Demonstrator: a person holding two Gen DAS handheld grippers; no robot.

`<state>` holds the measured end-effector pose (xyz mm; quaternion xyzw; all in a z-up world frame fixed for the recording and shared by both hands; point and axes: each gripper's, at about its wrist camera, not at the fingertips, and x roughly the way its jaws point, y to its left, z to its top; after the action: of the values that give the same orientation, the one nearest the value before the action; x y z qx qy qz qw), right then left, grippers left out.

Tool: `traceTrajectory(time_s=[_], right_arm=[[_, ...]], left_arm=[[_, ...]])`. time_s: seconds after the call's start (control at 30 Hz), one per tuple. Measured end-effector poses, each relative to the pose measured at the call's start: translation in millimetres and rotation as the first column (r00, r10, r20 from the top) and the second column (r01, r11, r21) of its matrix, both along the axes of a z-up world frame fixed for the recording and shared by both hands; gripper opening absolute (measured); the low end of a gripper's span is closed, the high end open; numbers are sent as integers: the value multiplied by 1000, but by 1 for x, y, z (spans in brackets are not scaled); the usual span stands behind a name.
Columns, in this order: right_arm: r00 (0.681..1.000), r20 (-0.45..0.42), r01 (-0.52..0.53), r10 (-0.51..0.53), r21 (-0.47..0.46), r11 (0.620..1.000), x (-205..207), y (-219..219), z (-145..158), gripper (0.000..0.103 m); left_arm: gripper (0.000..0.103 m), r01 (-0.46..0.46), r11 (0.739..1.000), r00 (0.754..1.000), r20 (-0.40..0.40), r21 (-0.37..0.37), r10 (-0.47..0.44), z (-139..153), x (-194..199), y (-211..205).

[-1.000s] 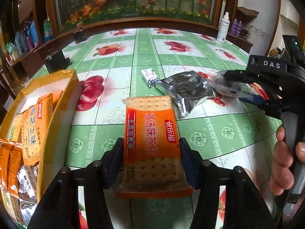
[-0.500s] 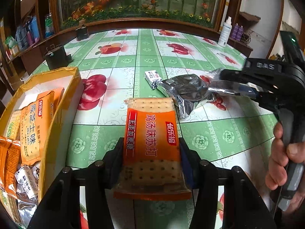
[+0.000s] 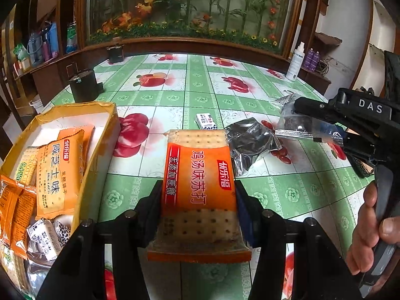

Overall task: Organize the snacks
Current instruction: 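Lift the cracker pack with the left gripper while the right gripper grasps the clear bag of dark snacks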

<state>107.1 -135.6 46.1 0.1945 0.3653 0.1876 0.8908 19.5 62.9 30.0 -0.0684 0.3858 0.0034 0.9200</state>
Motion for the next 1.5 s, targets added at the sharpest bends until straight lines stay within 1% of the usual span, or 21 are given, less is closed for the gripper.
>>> traceTrajectory(time_s=[0.13,0.33,0.4,0.57,0.63,0.83,0.97,1.17,1.5], right_arm=[[1000,18,-22,22,-6,1000,-4,7,3,44],[999,16,-44,44,-5,999,-3,11,1,44],[999,24,-47,48,-5,999,-5,12,2,44],[997,35,-74,74,-11,997,-7,20,3,39],[995,39,-93,93,-6,996,-10,25,3,38],[992,46,-112,114,-33,993,-17,39,3,37],[993,39,-114,115,-16,993,-17,36,0,37],[993,29,-115,115,6,993,-17,33,-2,37],[992,37,-120,120,6,993,-20,33,-1,37]], left_arm=[[52,-6,1000,1000,12,-4,6,2,-3,1],[53,-16,1000,999,42,-6,16,10,-9,4],[53,-20,1000,998,54,-24,21,15,-14,7],[53,-35,999,996,75,-36,37,28,-27,19],[53,-43,998,996,74,-41,46,32,-31,25],[53,-65,997,994,82,-52,69,43,-49,46],[53,-71,995,994,75,-72,76,46,-62,56],[53,-81,994,992,87,-73,87,53,-78,67],[53,-111,991,989,90,-72,117,57,-89,82]])
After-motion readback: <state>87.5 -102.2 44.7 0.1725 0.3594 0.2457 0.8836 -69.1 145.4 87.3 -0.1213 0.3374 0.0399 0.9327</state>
